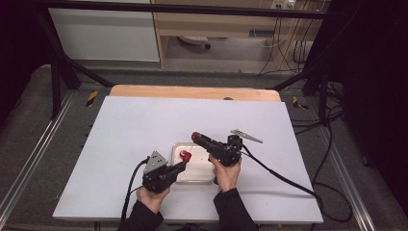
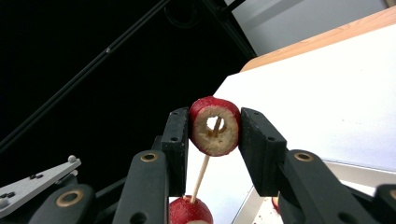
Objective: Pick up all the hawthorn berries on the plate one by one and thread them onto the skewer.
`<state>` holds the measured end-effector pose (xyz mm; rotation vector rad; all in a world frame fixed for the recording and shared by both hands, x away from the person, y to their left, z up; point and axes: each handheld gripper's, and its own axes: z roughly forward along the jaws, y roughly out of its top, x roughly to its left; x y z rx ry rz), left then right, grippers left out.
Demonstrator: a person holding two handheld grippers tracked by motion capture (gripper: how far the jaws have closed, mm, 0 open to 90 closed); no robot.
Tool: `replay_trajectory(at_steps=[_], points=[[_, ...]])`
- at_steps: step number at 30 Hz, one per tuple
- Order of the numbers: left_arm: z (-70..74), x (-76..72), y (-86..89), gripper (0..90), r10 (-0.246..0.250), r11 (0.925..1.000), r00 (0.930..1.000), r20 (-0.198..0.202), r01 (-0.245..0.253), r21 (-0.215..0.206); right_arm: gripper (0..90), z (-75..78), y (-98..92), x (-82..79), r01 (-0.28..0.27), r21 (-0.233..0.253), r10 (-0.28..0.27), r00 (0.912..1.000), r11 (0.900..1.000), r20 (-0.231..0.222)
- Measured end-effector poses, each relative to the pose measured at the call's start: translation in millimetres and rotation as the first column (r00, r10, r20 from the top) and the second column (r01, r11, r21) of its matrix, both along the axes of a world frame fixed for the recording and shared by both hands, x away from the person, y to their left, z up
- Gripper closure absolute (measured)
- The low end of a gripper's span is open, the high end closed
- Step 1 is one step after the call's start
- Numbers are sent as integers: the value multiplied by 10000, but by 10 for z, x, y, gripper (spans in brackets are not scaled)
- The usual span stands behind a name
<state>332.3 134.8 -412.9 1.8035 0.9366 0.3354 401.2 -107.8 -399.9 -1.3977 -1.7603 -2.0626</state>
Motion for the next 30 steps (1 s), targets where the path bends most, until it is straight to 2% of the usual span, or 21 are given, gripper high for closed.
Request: replay_trajectory(at_steps=[5, 12, 24, 27, 30], points=[[-17, 14, 30, 890, 62, 10000, 9998, -179, -63, -60, 644, -47, 25, 17, 159, 39, -160, 9999, 9999, 59], [-19, 8, 34, 890, 109, 9999, 9997, -209, -110, -52, 644, -72, 35, 31, 289, -32, -288, 9995, 9996, 117], [-42, -7, 68, 890, 142, 9999, 9992, -372, -143, -16, 644, -121, 65, 58, 327, 60, -326, 9994, 9994, -62], [-68, -24, 82, 890, 118, 9999, 9988, -483, -113, 126, 644, -105, 46, 65, 553, 10, -553, 9984, 9985, 74], [-85, -16, 105, 889, 84, 9997, 9989, -468, -95, -218, 643, -55, 6, 77, 574, 211, -576, 9983, 9981, 116]])
